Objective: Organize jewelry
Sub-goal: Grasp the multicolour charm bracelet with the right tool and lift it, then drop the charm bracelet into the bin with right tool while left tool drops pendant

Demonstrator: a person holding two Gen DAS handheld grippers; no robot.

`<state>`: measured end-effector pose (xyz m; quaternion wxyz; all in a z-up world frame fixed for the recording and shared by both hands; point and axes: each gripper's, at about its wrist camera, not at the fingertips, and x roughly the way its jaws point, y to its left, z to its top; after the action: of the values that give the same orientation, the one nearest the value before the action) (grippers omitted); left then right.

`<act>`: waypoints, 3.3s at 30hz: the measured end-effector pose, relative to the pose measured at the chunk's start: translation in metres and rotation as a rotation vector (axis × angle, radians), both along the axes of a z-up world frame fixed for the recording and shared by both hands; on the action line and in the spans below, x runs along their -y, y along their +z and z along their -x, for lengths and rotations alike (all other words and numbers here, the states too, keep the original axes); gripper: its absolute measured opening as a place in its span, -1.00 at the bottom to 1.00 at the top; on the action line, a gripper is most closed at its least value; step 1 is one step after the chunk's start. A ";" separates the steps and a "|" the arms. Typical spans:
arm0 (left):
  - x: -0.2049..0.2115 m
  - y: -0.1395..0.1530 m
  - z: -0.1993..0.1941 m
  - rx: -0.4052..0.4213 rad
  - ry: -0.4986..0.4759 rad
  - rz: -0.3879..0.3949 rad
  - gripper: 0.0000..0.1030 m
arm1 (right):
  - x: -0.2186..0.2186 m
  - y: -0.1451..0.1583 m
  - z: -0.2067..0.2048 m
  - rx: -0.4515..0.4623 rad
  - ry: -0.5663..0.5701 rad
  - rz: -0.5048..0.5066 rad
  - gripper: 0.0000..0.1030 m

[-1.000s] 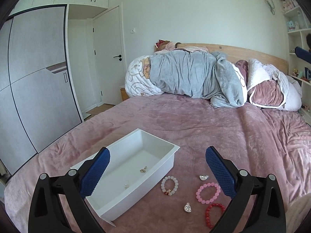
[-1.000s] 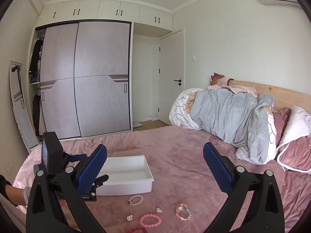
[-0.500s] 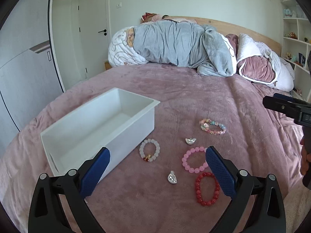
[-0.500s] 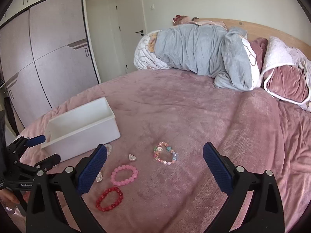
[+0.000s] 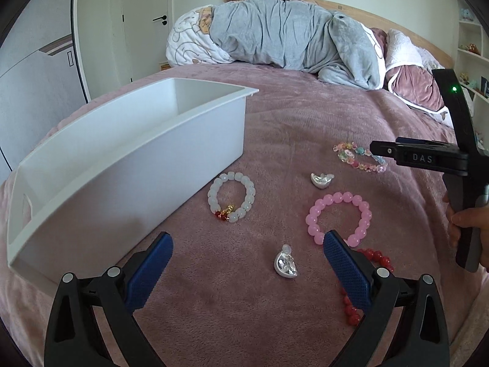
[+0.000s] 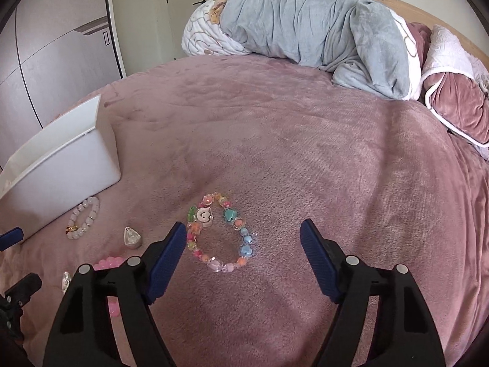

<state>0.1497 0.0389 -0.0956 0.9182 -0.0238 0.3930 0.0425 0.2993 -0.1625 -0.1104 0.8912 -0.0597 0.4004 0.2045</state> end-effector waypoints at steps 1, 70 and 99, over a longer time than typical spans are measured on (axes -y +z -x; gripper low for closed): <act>0.000 -0.004 -0.001 -0.006 -0.007 -0.001 0.93 | -0.002 -0.005 -0.005 -0.007 0.004 0.003 0.31; -0.141 0.130 0.019 0.108 0.092 0.016 -0.60 | -0.156 0.200 0.041 0.222 0.410 -0.365 -0.83; -0.209 0.046 -0.042 -0.106 0.167 -0.046 -0.59 | -0.265 0.068 0.009 -0.009 0.528 -0.259 -0.83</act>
<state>0.1915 0.2474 -0.0494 0.8897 -0.0332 0.4367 0.1290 0.2903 0.1023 -0.0429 0.8056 -0.0465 0.3456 0.4790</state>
